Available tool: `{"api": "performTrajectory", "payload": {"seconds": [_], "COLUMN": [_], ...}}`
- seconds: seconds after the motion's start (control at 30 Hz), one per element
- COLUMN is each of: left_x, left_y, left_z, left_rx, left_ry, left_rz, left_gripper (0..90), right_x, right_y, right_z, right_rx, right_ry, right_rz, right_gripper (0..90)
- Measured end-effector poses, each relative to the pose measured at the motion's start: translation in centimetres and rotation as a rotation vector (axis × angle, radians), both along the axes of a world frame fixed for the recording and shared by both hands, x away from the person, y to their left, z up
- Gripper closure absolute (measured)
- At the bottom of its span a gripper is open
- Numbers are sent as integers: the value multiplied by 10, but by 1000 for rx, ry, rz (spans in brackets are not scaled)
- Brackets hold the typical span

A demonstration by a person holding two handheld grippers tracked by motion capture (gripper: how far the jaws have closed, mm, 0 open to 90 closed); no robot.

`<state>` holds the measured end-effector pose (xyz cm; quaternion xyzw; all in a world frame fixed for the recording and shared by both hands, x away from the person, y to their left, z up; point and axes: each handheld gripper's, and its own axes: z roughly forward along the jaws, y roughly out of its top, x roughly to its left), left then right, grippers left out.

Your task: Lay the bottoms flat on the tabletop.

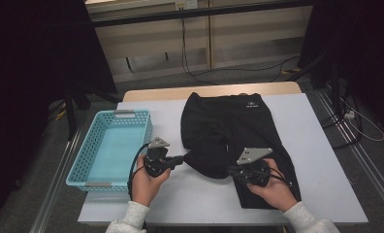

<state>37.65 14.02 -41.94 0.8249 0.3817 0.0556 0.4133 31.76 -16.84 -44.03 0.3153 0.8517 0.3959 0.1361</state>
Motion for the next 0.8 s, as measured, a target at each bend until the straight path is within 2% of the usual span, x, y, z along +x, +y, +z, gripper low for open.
{"api": "performTrajectory", "payload": {"seconds": [0.13,0.17,0.27,0.33,0.4,0.43,0.5,0.57,0.6,0.67,0.8], "left_x": [0,0,-2,-2,-2,-1,0,2,3,5,13], "left_y": [0,-1,-4,-5,-6,-5,-5,-6,-7,-10,-15], "left_z": [-1,-1,-2,-3,-3,-4,-6,-7,-9,-13,-25], "left_rx": [1,5,11,14,12,12,12,5,3,24,60], "left_ry": [7,18,24,-6,5,6,-26,-32,-35,-49,-23], "left_rz": [-3,-12,-23,-24,-20,-19,7,12,23,26,28], "left_gripper": [900,900,900,897,886,859,696,622,557,528,528], "right_x": [-4,-5,-6,-6,-6,-6,-6,-6,-6,-6,-6], "right_y": [-5,-6,-7,-6,-3,-2,0,2,3,4,5], "right_z": [2,2,0,-1,-2,-2,-3,-4,-4,-4,-5], "right_rx": [12,15,7,6,7,6,0,-4,-6,-8,-11], "right_ry": [0,7,12,14,19,20,21,23,23,22,18], "right_rz": [3,2,7,10,17,21,32,38,37,42,43], "right_gripper": [852,845,837,838,838,839,838,839,836,836,833]}}
